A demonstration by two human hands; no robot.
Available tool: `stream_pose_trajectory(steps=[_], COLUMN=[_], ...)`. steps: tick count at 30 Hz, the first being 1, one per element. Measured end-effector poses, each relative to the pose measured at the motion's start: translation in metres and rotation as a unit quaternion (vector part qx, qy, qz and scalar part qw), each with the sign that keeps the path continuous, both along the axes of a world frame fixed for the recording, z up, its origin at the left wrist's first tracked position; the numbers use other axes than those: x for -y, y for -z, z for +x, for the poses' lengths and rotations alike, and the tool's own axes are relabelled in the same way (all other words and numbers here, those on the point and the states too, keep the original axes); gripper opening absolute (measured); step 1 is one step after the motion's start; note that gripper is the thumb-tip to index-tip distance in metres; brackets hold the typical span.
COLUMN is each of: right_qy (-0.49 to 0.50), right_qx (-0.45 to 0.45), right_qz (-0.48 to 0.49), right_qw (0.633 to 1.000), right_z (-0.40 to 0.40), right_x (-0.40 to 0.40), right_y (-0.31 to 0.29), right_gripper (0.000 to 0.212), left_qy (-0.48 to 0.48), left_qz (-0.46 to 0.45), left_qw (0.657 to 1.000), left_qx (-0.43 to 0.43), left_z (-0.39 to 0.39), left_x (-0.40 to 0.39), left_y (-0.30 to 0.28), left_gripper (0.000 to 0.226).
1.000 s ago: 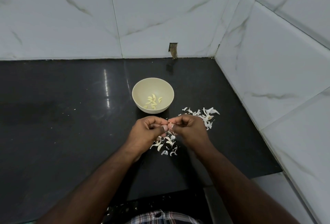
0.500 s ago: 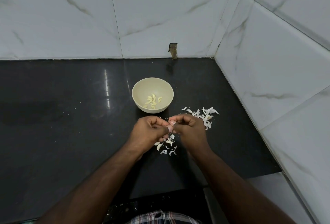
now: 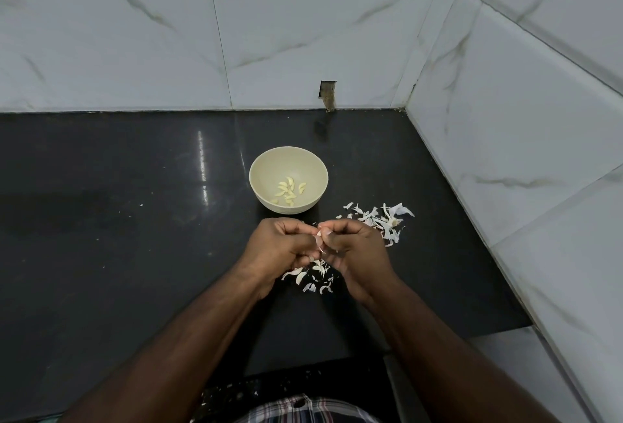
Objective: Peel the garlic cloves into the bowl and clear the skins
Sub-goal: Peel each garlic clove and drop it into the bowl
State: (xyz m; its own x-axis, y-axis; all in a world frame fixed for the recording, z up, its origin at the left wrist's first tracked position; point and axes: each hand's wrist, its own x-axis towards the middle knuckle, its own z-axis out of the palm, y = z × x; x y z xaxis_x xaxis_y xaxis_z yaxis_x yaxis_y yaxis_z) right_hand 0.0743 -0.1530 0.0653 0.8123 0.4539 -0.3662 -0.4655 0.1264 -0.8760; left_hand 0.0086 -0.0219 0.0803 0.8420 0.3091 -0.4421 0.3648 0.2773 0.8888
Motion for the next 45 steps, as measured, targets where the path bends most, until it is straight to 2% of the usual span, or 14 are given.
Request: stream_pose_trajectory(steps=[4,9,11,13,15,17,20,25,29,34,39,45], right_qy=[-0.077,-0.133,-0.123,-0.102,-0.073,-0.053,-0.051,-0.087,-0.059,-0.047,-0.033,-0.052], right_qx=[0.078,0.077,0.083,0.092,0.105,0.139,0.199,0.206,0.236,0.279,0.28,0.207], right_qz=[-0.028,-0.005,0.005,0.009,0.003,-0.027,-0.061,-0.041,-0.074,-0.143,-0.153,-0.059], right_qw=[0.994,0.988,0.989,0.99,0.992,0.989,0.977,0.974,0.967,0.948,0.947,0.975], right_z=[0.008,0.012,0.011,0.01,0.009,0.009,0.008,0.005,0.005,0.008,0.007,0.006], right_x=[0.007,0.013,0.014,0.012,0.01,0.008,0.005,0.003,0.001,0.0,-0.003,-0.002], right_y=[-0.002,-0.004,-0.005,-0.007,-0.008,-0.009,-0.011,-0.014,-0.015,-0.01,-0.007,-0.013], right_gripper=[0.02,0.025,0.022,0.018,0.016,0.016,0.02,0.035,0.035,0.022,0.016,0.023], left_qy=[0.024,0.075,0.086,0.079,0.049,0.016,-0.006,-0.019,-0.025,-0.015,-0.019,-0.036], left_qz=[-0.022,-0.059,-0.066,-0.033,0.017,0.03,-0.006,-0.055,-0.067,-0.065,-0.067,-0.029], left_qw=[0.999,0.995,0.994,0.996,0.999,0.999,0.998,0.996,0.995,0.995,0.995,0.995], left_qx=[-0.005,0.0,0.001,0.0,0.011,0.033,0.057,0.073,0.075,0.075,0.073,0.084], left_z=[0.0,0.0,0.0,0.001,0.003,0.004,0.005,0.005,0.004,0.004,0.006,0.007], left_x=[-0.005,-0.011,-0.013,-0.012,-0.011,-0.01,-0.008,-0.01,-0.011,-0.012,-0.013,-0.013], left_y=[-0.004,-0.003,-0.002,0.001,0.004,0.007,0.007,0.008,0.009,0.007,0.008,0.012], left_gripper=[0.011,0.012,0.011,0.016,0.017,0.014,0.013,0.01,0.005,0.006,0.006,0.004])
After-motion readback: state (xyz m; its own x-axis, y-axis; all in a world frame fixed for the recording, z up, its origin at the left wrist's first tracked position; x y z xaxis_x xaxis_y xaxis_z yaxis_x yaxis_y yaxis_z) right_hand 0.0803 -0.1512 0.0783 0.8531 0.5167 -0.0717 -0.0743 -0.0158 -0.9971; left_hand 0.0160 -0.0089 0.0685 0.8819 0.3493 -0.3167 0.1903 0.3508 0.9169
